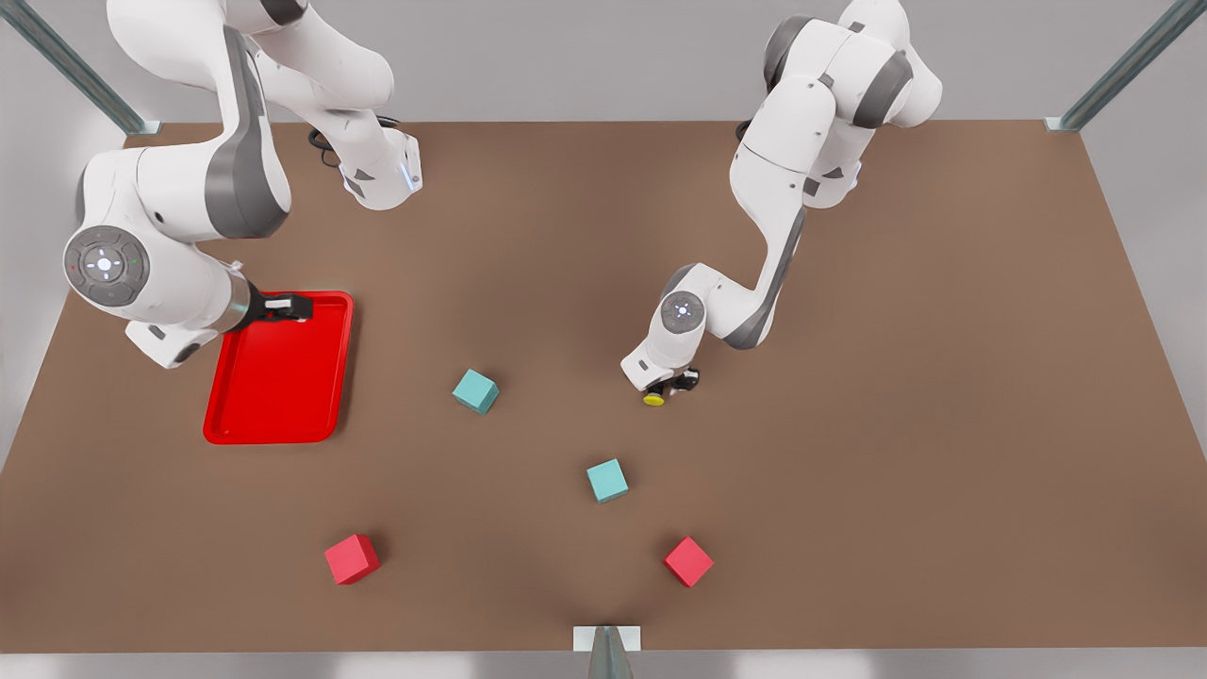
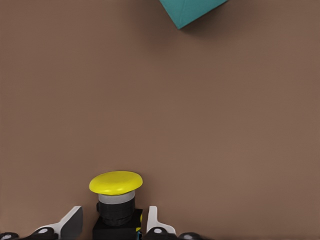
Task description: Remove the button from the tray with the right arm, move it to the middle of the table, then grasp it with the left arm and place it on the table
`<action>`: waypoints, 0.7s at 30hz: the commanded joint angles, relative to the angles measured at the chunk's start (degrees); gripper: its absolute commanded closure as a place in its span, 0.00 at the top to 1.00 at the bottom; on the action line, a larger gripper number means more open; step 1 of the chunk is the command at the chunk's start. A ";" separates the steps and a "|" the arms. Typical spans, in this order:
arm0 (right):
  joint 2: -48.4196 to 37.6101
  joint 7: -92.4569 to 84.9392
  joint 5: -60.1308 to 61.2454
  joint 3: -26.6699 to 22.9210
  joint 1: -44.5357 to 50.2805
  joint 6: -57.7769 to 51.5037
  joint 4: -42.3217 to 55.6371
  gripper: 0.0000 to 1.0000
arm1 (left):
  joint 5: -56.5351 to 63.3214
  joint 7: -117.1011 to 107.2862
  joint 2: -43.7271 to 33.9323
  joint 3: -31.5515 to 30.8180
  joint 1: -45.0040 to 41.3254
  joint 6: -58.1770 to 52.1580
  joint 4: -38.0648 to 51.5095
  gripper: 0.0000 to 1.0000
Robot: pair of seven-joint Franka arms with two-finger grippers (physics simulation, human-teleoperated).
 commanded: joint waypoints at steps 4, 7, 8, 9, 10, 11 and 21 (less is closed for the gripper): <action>0.05 -5.10 -0.37 0.02 -0.04 0.13 0.17 1.00 | 0.07 -0.51 -0.14 0.01 0.06 -1.18 0.11 0.44; 0.23 -4.92 -0.38 0.02 0.58 0.13 0.17 1.00 | -0.02 -0.68 -0.14 0.00 -0.03 -2.41 0.82 0.40; 0.23 -4.92 -0.55 0.02 0.49 0.39 0.26 1.00 | -0.02 -0.68 -0.14 0.00 -0.03 -3.29 1.34 0.40; 0.23 -5.10 -0.46 -0.06 0.31 0.40 0.26 1.00 | -0.02 -0.60 -0.14 0.09 0.06 -4.52 1.78 0.41; 0.32 -5.10 -0.46 -0.06 0.40 0.40 0.26 1.00 | -0.02 -0.60 -0.23 0.09 0.06 -5.49 2.48 0.41; 0.23 -5.10 -0.55 -0.06 0.49 0.31 0.26 1.00 | -0.02 -0.60 -0.41 0.09 0.14 -6.63 2.84 0.40; 0.32 -5.10 -2.57 -0.24 0.05 0.31 0.26 1.00 | 18.25 -72.91 -2.52 25.14 -15.15 -28.86 9.52 0.41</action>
